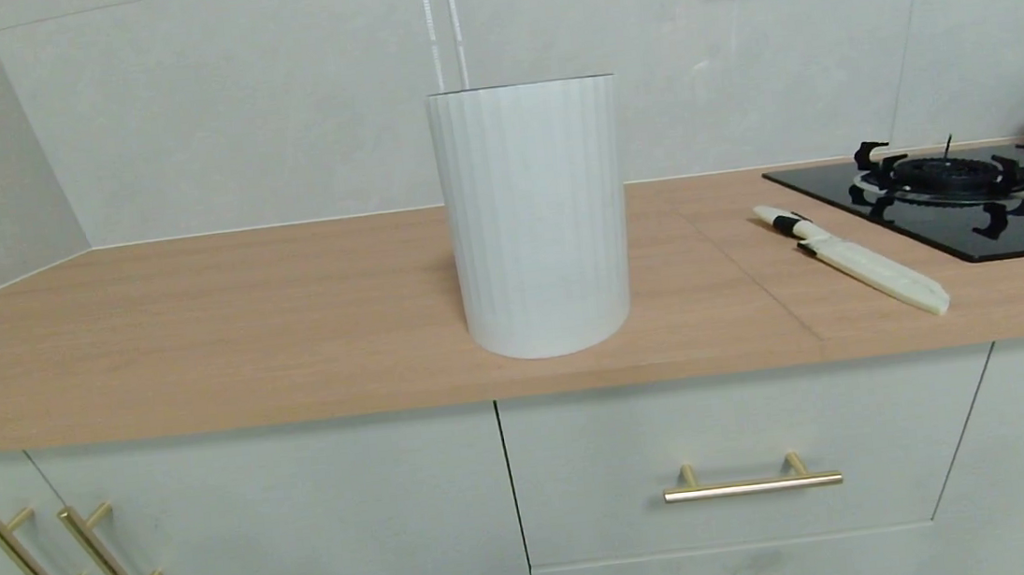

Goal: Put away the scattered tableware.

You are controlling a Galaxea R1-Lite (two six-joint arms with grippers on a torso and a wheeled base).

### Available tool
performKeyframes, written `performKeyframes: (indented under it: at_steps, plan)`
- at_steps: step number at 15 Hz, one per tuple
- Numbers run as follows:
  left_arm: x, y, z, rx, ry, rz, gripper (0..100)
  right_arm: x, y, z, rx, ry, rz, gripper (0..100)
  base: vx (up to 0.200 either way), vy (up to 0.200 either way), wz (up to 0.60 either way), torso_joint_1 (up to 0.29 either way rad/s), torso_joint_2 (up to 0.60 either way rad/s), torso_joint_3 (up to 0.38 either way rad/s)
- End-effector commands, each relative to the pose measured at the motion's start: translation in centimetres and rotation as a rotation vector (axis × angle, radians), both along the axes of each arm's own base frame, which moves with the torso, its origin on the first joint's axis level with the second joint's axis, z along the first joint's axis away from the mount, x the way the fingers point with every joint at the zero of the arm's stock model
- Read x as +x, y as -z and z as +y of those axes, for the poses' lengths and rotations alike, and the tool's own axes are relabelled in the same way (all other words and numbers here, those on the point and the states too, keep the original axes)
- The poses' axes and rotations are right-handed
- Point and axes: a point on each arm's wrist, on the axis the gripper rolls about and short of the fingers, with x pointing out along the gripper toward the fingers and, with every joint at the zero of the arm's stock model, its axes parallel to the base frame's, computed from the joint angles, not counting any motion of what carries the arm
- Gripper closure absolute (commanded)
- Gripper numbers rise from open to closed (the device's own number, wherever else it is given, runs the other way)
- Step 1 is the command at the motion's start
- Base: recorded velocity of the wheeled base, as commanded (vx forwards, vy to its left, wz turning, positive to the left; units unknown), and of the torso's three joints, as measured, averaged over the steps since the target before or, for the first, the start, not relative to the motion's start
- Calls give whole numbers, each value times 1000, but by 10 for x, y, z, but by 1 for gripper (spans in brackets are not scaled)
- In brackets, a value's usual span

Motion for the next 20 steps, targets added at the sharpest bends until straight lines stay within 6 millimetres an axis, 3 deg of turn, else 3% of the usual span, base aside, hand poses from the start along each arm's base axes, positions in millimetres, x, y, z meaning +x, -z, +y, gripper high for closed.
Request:
performKeyframes:
  at_steps: [1,20]
  plan:
    - [0,0,0,0,-1,0,0,0,0,0,-1,-1,1,0,0,0,0,188,-559,-290]
    - [0,0,0,0,-1,0,0,0,0,0,-1,-1,1,0,0,0,0,201,-495,-285]
